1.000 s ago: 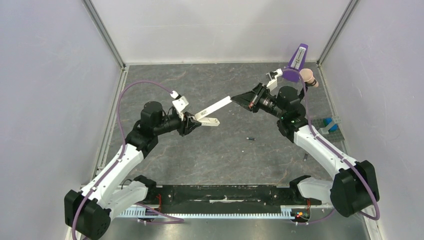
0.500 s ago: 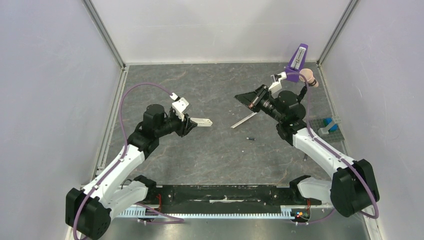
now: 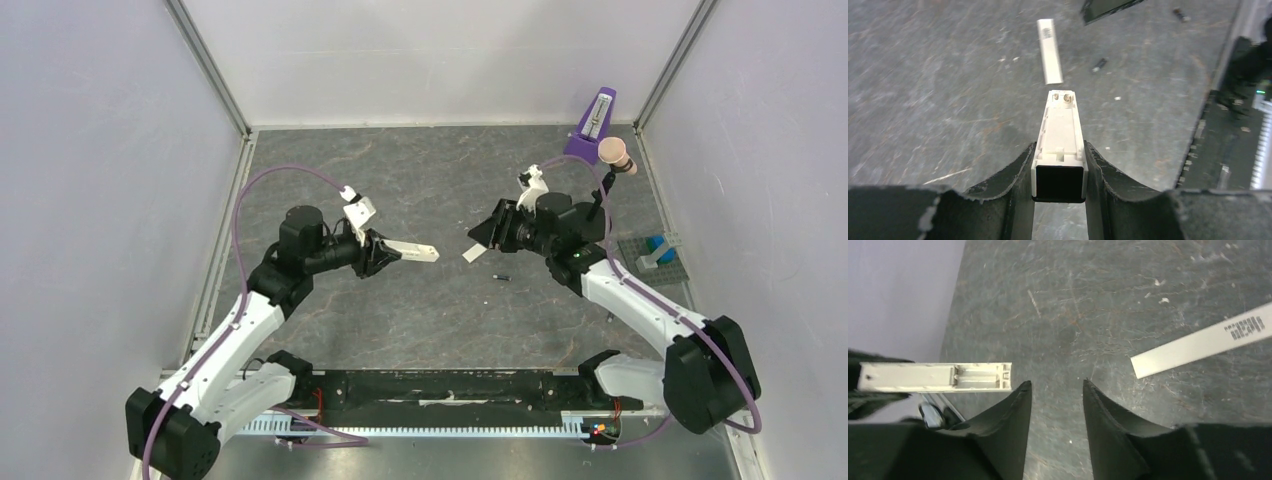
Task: Load the batteries into the remote control
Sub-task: Adjust the remote control.
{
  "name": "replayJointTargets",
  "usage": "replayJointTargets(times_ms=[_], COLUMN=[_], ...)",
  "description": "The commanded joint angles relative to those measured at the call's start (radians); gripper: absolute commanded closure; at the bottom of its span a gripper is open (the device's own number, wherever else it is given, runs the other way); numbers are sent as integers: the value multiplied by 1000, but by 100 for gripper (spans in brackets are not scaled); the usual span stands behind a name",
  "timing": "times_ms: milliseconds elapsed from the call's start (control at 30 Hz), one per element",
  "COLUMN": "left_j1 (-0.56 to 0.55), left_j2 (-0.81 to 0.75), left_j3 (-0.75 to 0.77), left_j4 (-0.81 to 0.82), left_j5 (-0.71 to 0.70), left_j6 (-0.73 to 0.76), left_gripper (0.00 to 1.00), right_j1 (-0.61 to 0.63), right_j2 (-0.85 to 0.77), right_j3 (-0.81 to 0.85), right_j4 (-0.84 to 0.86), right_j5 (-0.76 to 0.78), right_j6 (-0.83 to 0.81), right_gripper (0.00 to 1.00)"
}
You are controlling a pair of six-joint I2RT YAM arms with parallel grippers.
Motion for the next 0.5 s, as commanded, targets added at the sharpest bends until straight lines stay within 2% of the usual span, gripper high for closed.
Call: replayJointTargets(times_ms=[0, 67, 133, 167, 333, 467], left_j1=[2, 2, 3, 3, 3, 2], left_j2=[-7, 4, 7, 7, 23, 29], left_j3=[175, 234, 271, 289, 350, 367], left_j4=[-82, -124, -131, -132, -128, -116], left_j5=[298, 389, 463, 503, 638, 660], left_j6=[-6, -5, -15, -18, -54, -71], left_gripper=[98, 98, 98, 98, 98, 98], right_j1=[7, 14, 28, 39, 103, 170], right_j2=[-112, -154, -185, -194, -172, -129], right_j3=[101, 124, 145, 160, 279, 370], right_j4=[-9, 19, 30, 29, 5, -134], right_j5=[-241, -343, -428, -464, -598, -653], right_j6=[-268, -348, -429, -466, -533, -633], right_gripper=[49, 35, 15, 10, 2, 2])
